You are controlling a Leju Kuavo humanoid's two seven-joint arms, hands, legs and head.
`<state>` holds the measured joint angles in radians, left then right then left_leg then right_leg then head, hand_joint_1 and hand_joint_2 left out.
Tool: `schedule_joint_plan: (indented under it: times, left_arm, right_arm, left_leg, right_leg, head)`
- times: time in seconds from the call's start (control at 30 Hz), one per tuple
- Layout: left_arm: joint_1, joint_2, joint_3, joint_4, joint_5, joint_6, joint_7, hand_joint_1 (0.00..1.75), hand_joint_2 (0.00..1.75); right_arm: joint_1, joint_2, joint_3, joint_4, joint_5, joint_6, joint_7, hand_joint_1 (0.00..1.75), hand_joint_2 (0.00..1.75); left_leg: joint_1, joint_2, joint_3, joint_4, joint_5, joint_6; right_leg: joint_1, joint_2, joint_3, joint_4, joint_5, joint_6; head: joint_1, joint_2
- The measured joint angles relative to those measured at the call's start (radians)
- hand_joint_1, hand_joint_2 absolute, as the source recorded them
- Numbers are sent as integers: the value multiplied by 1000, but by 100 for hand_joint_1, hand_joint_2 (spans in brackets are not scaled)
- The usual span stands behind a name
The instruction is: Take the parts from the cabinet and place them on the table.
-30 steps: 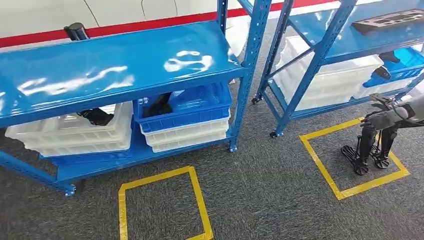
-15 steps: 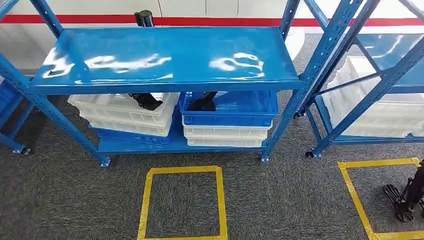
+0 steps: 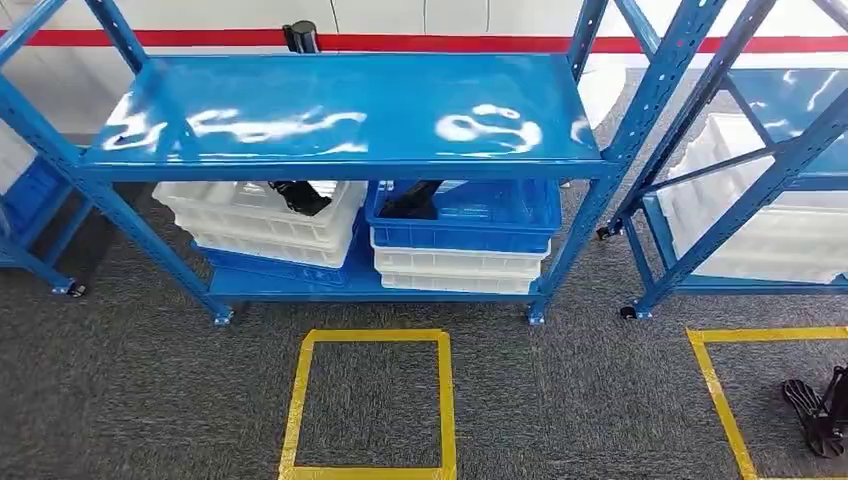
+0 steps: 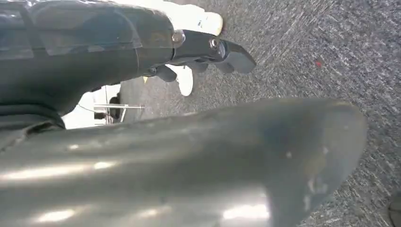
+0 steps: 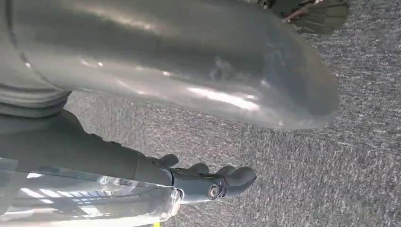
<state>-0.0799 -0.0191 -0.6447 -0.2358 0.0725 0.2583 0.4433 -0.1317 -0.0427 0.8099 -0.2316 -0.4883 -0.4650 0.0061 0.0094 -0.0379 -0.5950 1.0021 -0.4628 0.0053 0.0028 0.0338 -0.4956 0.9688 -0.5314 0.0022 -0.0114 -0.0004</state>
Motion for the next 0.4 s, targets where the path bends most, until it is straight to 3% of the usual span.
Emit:
schedule_joint_plan:
  times: [0.4]
  left_arm:
    - [-1,1,0,0,1,-16,22,0,0]
  right_arm:
    - [9,4,2,0,0,-2,-8,0,0]
  left_leg:
    - [-3,5,0,0,-6,0]
  right_leg:
    - [-3,2,3,-4,-4,1]
  head:
    - [2,0]
